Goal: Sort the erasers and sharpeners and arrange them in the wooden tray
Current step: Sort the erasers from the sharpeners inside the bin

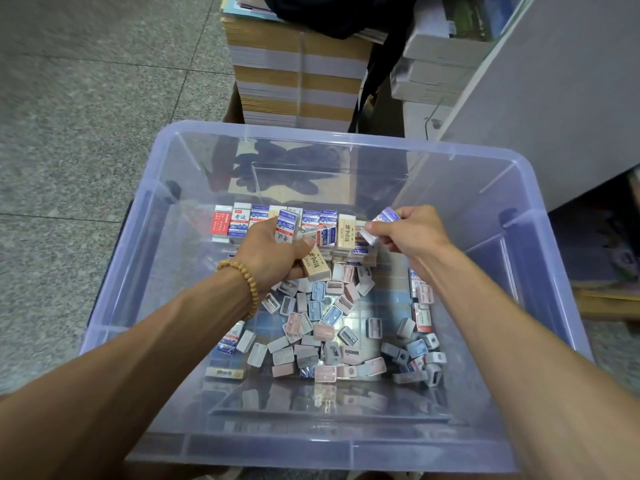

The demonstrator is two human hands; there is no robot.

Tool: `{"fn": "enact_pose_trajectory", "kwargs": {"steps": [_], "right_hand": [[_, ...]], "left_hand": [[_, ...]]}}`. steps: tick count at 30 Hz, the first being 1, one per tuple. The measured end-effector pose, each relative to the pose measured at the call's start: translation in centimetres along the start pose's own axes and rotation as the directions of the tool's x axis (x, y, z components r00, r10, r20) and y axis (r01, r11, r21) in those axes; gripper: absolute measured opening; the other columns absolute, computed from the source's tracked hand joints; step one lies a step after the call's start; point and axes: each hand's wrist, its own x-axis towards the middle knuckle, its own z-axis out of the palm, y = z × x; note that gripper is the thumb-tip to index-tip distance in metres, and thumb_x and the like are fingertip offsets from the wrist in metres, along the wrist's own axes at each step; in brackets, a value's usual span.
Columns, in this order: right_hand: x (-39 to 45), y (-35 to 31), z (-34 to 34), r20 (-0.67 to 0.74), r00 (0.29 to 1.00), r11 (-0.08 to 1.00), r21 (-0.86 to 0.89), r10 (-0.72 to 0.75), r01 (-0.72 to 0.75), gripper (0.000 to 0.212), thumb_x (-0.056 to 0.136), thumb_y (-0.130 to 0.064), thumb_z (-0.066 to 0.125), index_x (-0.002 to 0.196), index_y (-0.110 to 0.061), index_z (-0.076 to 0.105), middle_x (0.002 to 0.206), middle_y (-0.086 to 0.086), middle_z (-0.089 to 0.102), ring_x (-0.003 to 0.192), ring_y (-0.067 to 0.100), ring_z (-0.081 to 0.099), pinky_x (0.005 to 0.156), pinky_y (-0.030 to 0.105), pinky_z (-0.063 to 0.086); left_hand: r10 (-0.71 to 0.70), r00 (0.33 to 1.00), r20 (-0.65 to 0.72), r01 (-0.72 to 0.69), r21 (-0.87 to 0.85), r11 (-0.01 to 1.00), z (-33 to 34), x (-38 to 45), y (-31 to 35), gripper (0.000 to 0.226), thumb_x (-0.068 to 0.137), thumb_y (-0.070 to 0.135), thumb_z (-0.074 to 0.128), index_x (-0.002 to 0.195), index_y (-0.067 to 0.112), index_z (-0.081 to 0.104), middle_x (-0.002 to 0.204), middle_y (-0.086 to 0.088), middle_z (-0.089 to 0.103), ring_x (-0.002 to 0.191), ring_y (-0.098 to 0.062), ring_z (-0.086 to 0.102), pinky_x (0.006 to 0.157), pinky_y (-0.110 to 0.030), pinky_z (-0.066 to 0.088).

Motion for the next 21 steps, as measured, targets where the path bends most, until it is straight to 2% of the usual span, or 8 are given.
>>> {"fn": "enact_pose_trajectory", "kwargs": {"steps": [4,8,10,12,16,21], "right_hand": [[0.3,0.0,-1.3,-0.043,0.998,0.994,0.106,0.038,-0.033,0.020,0.082,-0.002,0.076,0.068,-0.011,0.065,0.061,0.004,0.063,0.049,0.010,0.051,0.049,0.021,0.042],[0.9,1.2,-2.4,0.049,0.991,0.991,0.051,0.125,-0.127,0.020,0.090,0.005,0.062,0.076,-0.010,0.060,0.078,0.012,0.066,0.065,0.019,0.061,0.060,0.030,0.052],[1.0,2.0,-2.0,0.081,0.991,0.994,-0.035,0.108,-0.106,0.020,0.087,0.007,0.067,0.079,-0.010,0.059,0.086,0.014,0.067,0.069,0.020,0.063,0.064,0.031,0.054],[1.1,2.3,-1.1,0.042,0.997,0.995,-0.076,0.063,-0.060,0.024,0.083,0.004,0.075,0.080,-0.012,0.057,0.085,0.010,0.068,0.070,0.018,0.064,0.063,0.028,0.055],[1.8,3.2,0.8,-0.035,0.998,0.998,-0.043,0.053,-0.054,0.022,0.076,-0.003,0.084,0.082,-0.010,0.064,0.093,0.011,0.075,0.087,0.027,0.073,0.083,0.043,0.060],[2.5,4.4,1.6,-0.097,0.994,0.995,-0.082,0.047,-0.055,0.020,0.079,-0.015,0.084,0.070,-0.015,0.066,0.080,0.003,0.074,0.072,0.017,0.066,0.084,0.042,0.059]], "left_hand": [[0.002,1.000,0.003,-0.002,-0.007,1.000,0.1,-0.1,0.1,0.067,0.090,0.006,0.065,0.147,0.001,0.029,0.106,-0.019,0.068,0.073,-0.020,0.074,0.057,-0.027,0.059],[0.000,1.000,0.003,0.000,0.012,1.000,0.1,0.0,0.0,0.067,0.090,0.008,0.065,0.146,0.001,0.030,0.106,-0.018,0.069,0.074,-0.020,0.074,0.059,-0.028,0.059],[0.000,1.000,0.005,0.000,0.038,0.999,0.3,-0.1,-0.1,0.066,0.090,0.009,0.065,0.146,0.001,0.031,0.106,-0.018,0.069,0.074,-0.020,0.074,0.057,-0.027,0.059],[-0.002,1.000,0.007,0.001,0.055,0.999,0.4,-0.3,-0.2,0.066,0.090,0.009,0.065,0.146,0.001,0.032,0.105,-0.017,0.069,0.072,-0.019,0.074,0.055,-0.025,0.058],[-0.024,0.999,0.024,0.023,0.047,0.999,0.3,-0.2,-0.3,0.067,0.089,0.009,0.066,0.146,0.002,0.032,0.102,-0.015,0.070,0.075,-0.021,0.074,0.060,-0.029,0.060],[-0.043,0.998,0.051,0.040,0.043,0.998,0.3,-0.4,-0.4,0.068,0.088,0.009,0.067,0.146,0.002,0.032,0.103,-0.016,0.070,0.077,-0.022,0.074,0.060,-0.030,0.060]]}}
